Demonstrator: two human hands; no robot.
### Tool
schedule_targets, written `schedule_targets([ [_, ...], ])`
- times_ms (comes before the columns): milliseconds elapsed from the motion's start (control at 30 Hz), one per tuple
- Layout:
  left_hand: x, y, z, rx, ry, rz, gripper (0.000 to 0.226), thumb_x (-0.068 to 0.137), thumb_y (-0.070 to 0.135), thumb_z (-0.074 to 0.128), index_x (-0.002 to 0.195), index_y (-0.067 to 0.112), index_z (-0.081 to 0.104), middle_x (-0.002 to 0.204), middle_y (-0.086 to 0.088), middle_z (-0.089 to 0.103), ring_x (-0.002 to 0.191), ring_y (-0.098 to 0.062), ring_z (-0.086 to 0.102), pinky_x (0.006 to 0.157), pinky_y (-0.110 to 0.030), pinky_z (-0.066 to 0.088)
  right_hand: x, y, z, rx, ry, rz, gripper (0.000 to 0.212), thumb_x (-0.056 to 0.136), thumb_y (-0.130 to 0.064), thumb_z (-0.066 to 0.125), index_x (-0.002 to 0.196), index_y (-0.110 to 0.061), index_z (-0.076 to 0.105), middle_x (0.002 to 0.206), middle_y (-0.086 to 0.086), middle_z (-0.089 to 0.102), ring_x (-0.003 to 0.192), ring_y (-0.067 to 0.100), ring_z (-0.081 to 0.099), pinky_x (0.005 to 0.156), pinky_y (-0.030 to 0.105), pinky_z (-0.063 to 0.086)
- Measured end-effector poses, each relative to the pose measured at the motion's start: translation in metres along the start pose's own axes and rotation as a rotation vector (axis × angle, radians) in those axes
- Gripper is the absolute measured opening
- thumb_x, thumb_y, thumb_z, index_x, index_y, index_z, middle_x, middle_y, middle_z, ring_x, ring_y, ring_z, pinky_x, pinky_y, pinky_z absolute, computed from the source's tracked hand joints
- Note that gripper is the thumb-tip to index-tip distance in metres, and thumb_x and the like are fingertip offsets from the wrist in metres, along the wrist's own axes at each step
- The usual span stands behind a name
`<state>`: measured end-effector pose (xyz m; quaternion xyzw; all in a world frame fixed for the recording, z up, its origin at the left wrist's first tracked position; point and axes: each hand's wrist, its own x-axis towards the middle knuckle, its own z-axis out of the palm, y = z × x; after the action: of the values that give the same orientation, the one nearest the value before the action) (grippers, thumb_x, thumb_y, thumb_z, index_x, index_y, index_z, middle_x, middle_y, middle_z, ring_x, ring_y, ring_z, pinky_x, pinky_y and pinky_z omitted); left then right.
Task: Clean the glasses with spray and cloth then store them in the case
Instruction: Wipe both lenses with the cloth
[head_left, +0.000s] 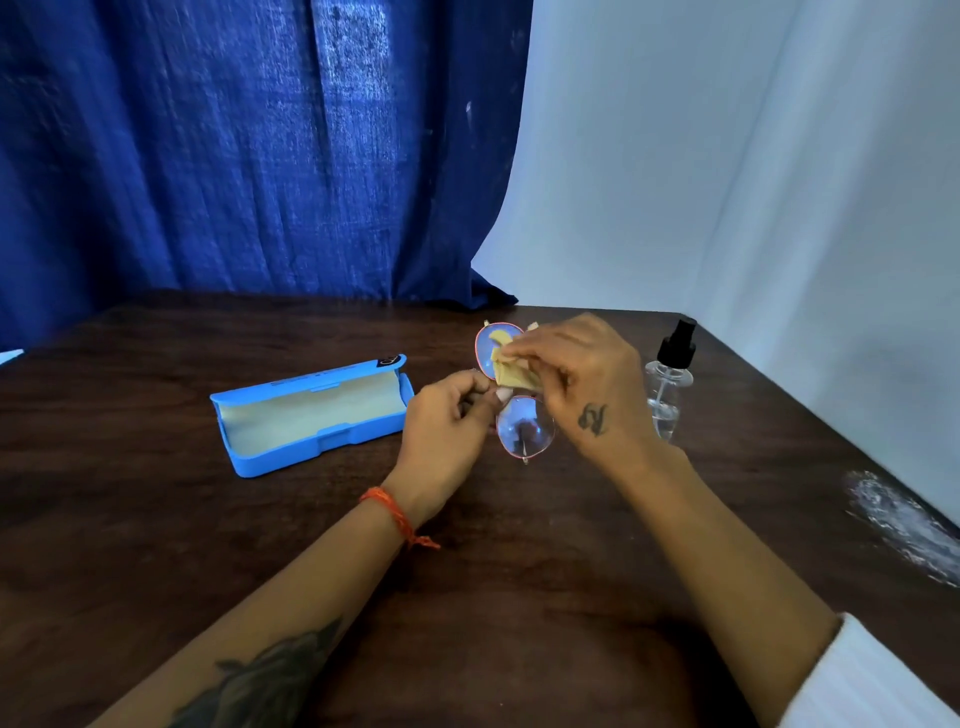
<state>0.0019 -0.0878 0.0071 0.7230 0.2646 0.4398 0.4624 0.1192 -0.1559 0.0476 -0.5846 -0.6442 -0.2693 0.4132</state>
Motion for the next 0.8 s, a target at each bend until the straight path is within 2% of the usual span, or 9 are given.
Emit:
schedule_targets([
  [67,0.000,0.000,0.000,-0.014,-0.003,0.001,0.013,0.085,0.016,0.060,0.075,0.009,0.065,0.068,-0.013,0.061,0.065,-0.017,0.054,0.073,-0.043,0.051,0.003,-0.001,0.003,-0.038,0.058,0.052,0.020,0.077,-0.003,0.061,0.091,-0.006,0.073,0.083,0.011,0.073,0.074,0.031,0.063,0.070,0.027,0.042],
  [133,-0.002,0.001,0.001,0.004,-0.018,0.006,0.012,0.086,0.016,0.060,0.078,0.009,0.066,0.069,-0.008,0.063,0.064,-0.014,0.055,0.072,-0.039,0.051,0.004,-0.004,0.008,-0.063,0.068,0.008,0.024,0.077,-0.009,0.057,0.095,-0.003,0.072,0.086,0.013,0.072,0.076,0.030,0.064,0.071,0.026,0.044],
  [233,-0.003,0.001,0.000,0.019,-0.034,0.013,0.009,0.086,0.016,0.059,0.083,0.018,0.066,0.079,-0.006,0.069,0.073,-0.018,0.063,0.074,-0.037,0.053,0.000,-0.009,0.014,-0.051,-0.022,-0.094,0.029,0.069,0.003,0.066,0.097,-0.001,0.071,0.093,0.015,0.071,0.081,0.032,0.065,0.074,0.032,0.054],
  [300,-0.002,0.001,-0.002,0.024,-0.022,0.016,0.011,0.086,0.014,0.058,0.086,0.019,0.067,0.085,-0.013,0.070,0.082,-0.028,0.064,0.078,-0.043,0.053,-0.001,-0.007,0.012,-0.003,-0.076,-0.130,0.030,0.064,0.006,0.066,0.093,-0.002,0.073,0.090,0.014,0.072,0.079,0.031,0.064,0.075,0.026,0.051],
  [367,-0.001,0.002,-0.003,0.021,-0.008,0.021,0.012,0.086,0.009,0.058,0.084,0.017,0.067,0.084,-0.019,0.069,0.079,-0.033,0.062,0.077,-0.045,0.051,-0.001,-0.004,0.008,0.061,-0.097,-0.111,0.029,0.062,0.009,0.065,0.085,-0.005,0.076,0.084,0.009,0.074,0.075,0.028,0.064,0.073,0.019,0.043],
  [467,-0.001,0.001,-0.002,0.015,-0.027,0.026,0.012,0.086,0.010,0.059,0.077,0.013,0.065,0.073,-0.013,0.065,0.068,-0.020,0.055,0.072,-0.041,0.050,0.000,0.002,0.001,0.102,-0.054,0.010,0.032,0.060,0.016,0.068,0.079,-0.009,0.077,0.082,0.006,0.075,0.075,0.027,0.064,0.072,0.016,0.042],
  [567,0.000,0.001,-0.002,-0.019,-0.042,0.018,0.015,0.085,0.016,0.061,0.071,0.021,0.064,0.067,-0.002,0.061,0.066,-0.015,0.055,0.072,-0.039,0.051,0.003,0.004,0.003,0.035,0.055,0.068,0.030,0.065,0.012,0.067,0.086,-0.007,0.076,0.086,0.008,0.075,0.078,0.029,0.065,0.074,0.024,0.047],
  [733,-0.003,0.001,0.000,0.015,-0.054,0.044,0.013,0.085,0.017,0.061,0.073,0.018,0.064,0.064,0.002,0.058,0.062,-0.008,0.051,0.065,-0.024,0.047,0.001,0.000,0.014,-0.082,0.027,-0.032,0.036,0.062,0.002,0.072,0.099,-0.002,0.072,0.094,0.013,0.071,0.082,0.032,0.063,0.073,0.028,0.049],
  [800,-0.003,0.001,-0.001,0.030,-0.055,0.051,0.012,0.085,0.017,0.061,0.074,0.016,0.065,0.066,0.001,0.060,0.064,-0.009,0.053,0.066,-0.025,0.047,0.000,-0.001,0.014,-0.067,-0.009,-0.098,0.036,0.060,0.000,0.076,0.096,-0.002,0.072,0.093,0.013,0.071,0.081,0.033,0.063,0.072,0.028,0.051],
])
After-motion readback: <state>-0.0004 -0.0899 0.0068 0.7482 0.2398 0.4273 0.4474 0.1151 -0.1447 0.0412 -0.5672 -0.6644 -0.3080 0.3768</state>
